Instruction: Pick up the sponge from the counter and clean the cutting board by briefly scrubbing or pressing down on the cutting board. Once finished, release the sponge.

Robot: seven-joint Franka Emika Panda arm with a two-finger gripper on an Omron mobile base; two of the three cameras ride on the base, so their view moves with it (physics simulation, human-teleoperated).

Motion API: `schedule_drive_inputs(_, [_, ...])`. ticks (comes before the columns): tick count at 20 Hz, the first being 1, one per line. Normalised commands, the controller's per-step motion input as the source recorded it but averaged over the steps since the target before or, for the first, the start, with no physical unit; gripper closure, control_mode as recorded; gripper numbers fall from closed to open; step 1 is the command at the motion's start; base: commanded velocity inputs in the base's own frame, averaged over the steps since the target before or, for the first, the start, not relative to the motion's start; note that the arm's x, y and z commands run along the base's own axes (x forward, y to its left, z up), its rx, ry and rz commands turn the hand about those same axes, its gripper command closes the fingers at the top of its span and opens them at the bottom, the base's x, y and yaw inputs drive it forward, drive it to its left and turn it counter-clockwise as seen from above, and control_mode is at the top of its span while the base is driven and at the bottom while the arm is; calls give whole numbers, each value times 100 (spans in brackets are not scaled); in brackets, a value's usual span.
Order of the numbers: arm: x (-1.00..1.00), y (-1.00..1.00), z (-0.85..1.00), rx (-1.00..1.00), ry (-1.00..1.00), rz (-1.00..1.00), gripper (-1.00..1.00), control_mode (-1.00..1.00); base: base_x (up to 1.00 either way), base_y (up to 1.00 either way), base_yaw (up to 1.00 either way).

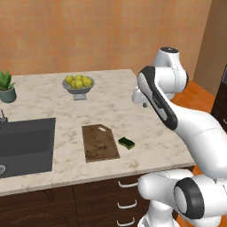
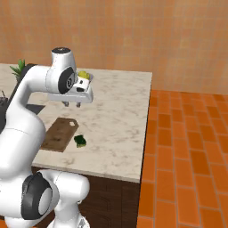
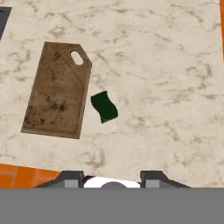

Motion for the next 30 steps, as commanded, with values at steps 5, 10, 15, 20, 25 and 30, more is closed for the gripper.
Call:
schedule_drive_inputs(5, [14,0,-29,1,1,0,-100,-100,0,0,0])
schedule_drive_inputs(10, [50,9,-71,2,7,0,-100,-100,0,0,0])
schedule_drive_inputs(15, [13,25,-66,0,2,0,-100,-100,0,0,0])
schedule_drive_inputs(20, [0,16,-56,0,0,3,-100,-100,0,0,0])
schedule_drive_inputs(25, [1,0,-56,0,-1,11,-100,-100,0,0,0])
schedule_drive_inputs(30, [0,3,-43,-7,-3,8,-100,-100,0,0,0])
